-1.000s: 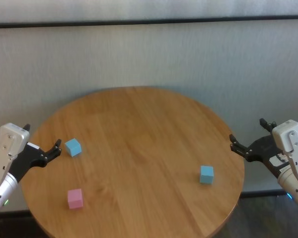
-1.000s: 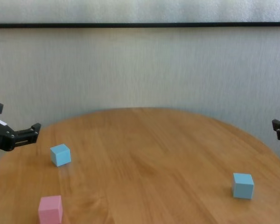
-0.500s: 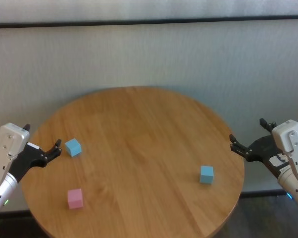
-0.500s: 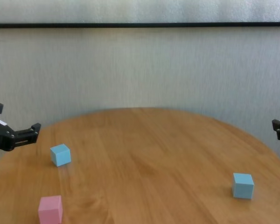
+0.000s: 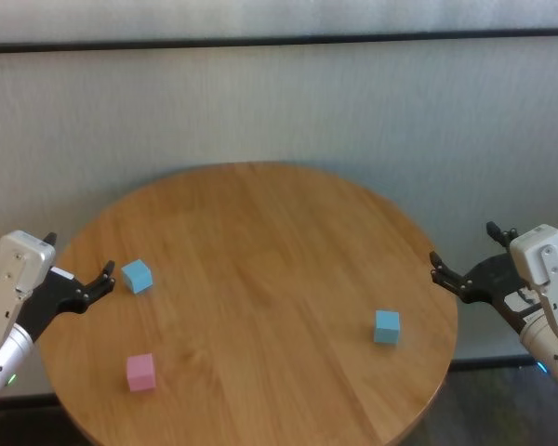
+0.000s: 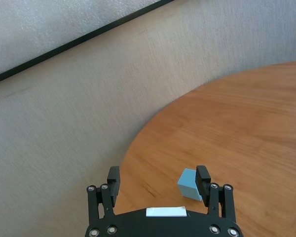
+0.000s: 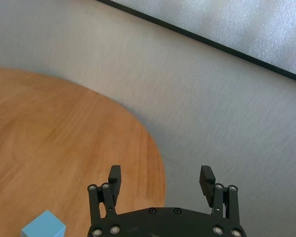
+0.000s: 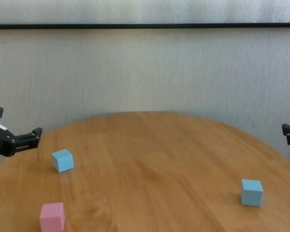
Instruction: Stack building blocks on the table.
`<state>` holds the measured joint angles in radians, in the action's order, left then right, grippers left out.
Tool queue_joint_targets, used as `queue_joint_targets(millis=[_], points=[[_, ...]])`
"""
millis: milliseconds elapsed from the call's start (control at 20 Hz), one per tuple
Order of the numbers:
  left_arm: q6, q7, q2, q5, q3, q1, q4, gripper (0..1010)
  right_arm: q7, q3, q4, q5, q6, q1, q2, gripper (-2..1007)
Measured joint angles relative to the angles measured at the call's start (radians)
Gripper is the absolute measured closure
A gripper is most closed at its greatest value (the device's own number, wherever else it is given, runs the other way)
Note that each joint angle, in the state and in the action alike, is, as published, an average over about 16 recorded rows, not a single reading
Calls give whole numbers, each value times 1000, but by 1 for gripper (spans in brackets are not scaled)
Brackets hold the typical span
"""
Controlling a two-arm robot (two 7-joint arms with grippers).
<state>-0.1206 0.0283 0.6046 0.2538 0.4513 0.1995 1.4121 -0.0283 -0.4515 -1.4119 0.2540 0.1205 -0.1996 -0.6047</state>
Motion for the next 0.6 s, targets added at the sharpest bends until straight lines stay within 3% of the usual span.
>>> queue_joint_targets(millis=[350, 600], points=[[0, -3, 0, 0, 0, 0, 0, 8, 0, 0, 0, 0, 0, 0, 0, 0], [1, -48, 8, 18, -3, -2, 1, 8, 0, 0, 0, 0, 0, 0, 0, 0]])
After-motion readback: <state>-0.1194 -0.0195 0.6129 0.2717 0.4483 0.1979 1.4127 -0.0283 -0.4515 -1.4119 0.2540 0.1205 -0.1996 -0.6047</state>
